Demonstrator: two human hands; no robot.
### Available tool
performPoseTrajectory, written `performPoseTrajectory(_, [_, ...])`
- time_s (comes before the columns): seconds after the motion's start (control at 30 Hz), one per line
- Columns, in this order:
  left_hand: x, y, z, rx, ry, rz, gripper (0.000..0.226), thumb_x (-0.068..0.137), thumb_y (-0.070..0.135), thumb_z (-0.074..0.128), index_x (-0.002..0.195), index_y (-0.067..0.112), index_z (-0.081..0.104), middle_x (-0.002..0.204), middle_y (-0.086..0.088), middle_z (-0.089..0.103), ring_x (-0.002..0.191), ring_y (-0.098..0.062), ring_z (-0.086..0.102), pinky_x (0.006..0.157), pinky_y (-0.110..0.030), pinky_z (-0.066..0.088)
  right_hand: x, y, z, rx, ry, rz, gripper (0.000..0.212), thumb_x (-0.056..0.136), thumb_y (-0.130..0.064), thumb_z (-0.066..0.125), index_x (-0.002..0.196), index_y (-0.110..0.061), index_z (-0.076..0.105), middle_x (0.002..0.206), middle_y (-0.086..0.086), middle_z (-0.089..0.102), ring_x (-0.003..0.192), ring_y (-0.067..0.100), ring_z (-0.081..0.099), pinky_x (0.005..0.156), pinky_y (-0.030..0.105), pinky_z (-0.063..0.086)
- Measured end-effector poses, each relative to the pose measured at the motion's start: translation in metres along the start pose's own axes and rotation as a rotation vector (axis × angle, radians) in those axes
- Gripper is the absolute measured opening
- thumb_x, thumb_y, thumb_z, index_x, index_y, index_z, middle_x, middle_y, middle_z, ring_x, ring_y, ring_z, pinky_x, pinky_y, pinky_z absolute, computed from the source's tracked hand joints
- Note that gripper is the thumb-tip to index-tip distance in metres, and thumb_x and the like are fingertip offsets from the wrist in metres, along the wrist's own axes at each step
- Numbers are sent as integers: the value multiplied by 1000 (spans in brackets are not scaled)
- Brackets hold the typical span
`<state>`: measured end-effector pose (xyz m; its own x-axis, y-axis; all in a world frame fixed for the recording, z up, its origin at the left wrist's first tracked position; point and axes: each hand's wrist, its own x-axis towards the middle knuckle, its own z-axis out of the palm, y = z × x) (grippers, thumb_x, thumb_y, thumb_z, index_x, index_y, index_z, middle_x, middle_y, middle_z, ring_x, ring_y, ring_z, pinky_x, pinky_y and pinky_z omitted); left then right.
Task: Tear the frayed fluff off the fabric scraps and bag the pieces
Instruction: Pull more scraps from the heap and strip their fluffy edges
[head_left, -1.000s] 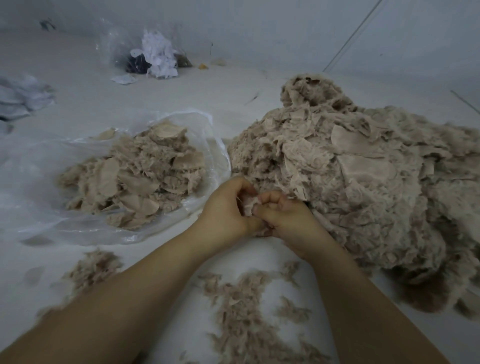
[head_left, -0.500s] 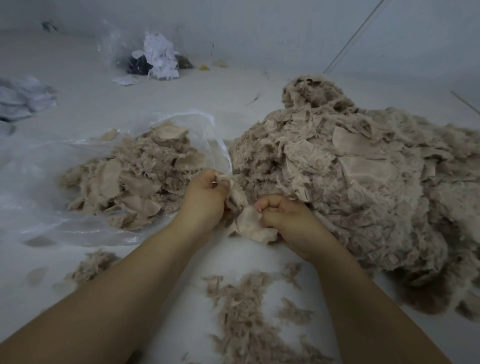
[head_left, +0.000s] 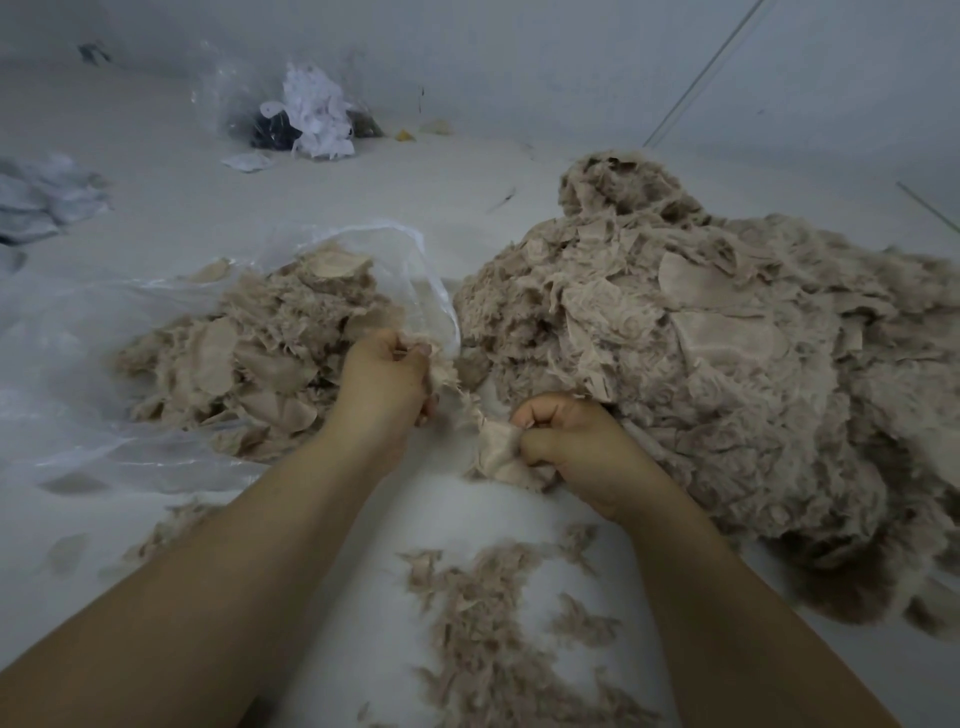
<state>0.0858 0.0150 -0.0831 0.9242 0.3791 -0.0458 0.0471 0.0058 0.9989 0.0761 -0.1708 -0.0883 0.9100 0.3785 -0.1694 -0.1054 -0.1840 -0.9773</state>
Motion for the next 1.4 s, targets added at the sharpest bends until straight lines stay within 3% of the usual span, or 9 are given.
performPoseTrajectory(0.13, [6,4,-3,-104,21,-67,18,103,7,45,87,3,51,67,-15,46,39,-17,39,38,-20,29,-4,-5,2,27,-74,20,20,62,-5,57,52,-19,67,51,2,62,42,11,49,43,20,38])
performPoseTrajectory(0.3, [-15,17,8,-55,-270,-168,32,105,26,45,88,5,62,72,-22,64,48,-28,60,45,-31,50,0,-4,2,64,-15,15,12,52,-14,62,58,-18,71,70,19,69,65,24,56,57,28,46])
performPoseTrajectory(0.47, [-26,15,2,519,-118,331,24,95,38,60,87,17,67,80,-3,65,59,-14,60,54,-31,46,0,-4,3,61,-27,4,25,37,-29,66,58,-18,71,62,11,65,58,17,55,52,22,44])
performPoseTrajectory(0.63, [-40,12,-1,354,-533,84,20,90,27,69,85,8,67,58,-12,64,37,-16,49,37,-23,39,2,-2,1,74,-4,40,13,57,-17,60,61,-22,71,63,5,63,61,17,54,56,27,45])
performPoseTrajectory(0.93, [-37,7,-1,41,-233,-12,27,95,8,61,68,7,57,45,-7,54,31,-16,40,36,-19,30,2,4,2,99,9,-39,27,92,-21,66,67,-12,70,64,15,56,58,24,47,53,25,42])
performPoseTrajectory(1.0, [-35,8,-11,117,-365,-61,25,92,6,64,68,5,58,47,-10,56,29,-15,40,35,-17,26,4,6,3,173,24,-23,29,93,-20,64,67,-10,68,61,13,58,54,21,50,54,26,44])
performPoseTrajectory(1.17, [-36,14,-42,335,-1094,-220,26,82,22,77,73,0,66,43,-9,55,25,-10,39,34,-12,26,6,8,1,199,31,1,30,95,-22,63,66,-14,70,55,-5,55,53,6,53,59,25,51])
performPoseTrajectory(1.3, [-34,14,-41,281,-925,-175,25,77,27,81,72,6,69,47,-12,57,27,-12,41,34,-14,27,4,7,0,159,-11,-20,27,94,-28,63,76,-9,69,53,-18,58,57,-5,59,71,30,58])
performPoseTrajectory(1.4, [-34,13,-33,201,-797,-173,26,74,31,75,69,7,67,59,-19,59,35,-17,46,37,-17,31,1,2,2,95,-78,-34,31,78,-50,66,86,-22,76,69,-18,69,71,-4,67,67,19,54])
